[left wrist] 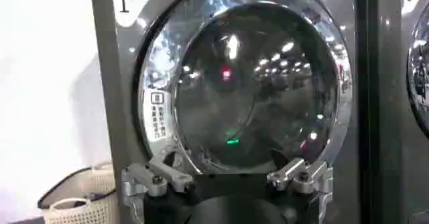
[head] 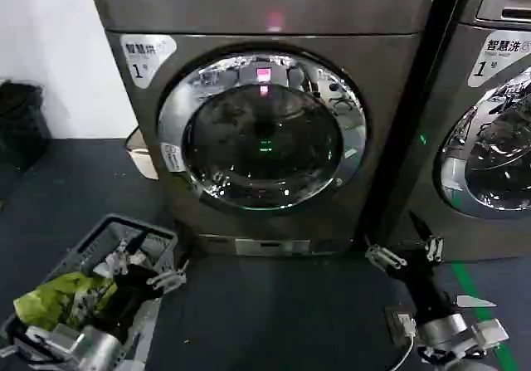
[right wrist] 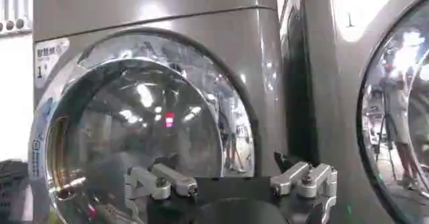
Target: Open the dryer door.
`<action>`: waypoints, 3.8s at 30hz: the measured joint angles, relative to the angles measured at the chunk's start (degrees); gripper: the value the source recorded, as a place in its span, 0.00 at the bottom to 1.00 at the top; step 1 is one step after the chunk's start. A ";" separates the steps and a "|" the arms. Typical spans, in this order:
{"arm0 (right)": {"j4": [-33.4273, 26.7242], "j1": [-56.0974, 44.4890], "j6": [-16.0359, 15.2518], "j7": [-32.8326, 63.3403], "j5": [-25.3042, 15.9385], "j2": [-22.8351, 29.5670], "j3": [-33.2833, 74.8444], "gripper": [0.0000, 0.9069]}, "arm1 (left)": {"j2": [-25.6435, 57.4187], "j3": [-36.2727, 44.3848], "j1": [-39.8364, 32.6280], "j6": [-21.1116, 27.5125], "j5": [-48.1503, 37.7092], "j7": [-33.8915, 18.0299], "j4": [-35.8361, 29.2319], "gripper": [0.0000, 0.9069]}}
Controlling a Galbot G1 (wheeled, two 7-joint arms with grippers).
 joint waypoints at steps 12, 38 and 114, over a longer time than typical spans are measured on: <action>-1.35 9.43 -5.85 -1.63 7.61 -8.64 -5.12 1.00 | -0.24 -0.05 0.27 -0.45 1.87 -0.39 -1.13 1.00; -19.41 37.77 -7.58 1.11 7.56 -18.78 -35.66 1.00 | -1.69 0.90 2.65 0.12 2.70 0.46 -3.67 1.00; -59.95 67.60 -3.57 -5.44 8.21 0.85 -55.85 1.00 | -1.72 1.16 4.28 -2.30 4.45 -1.29 -5.00 1.00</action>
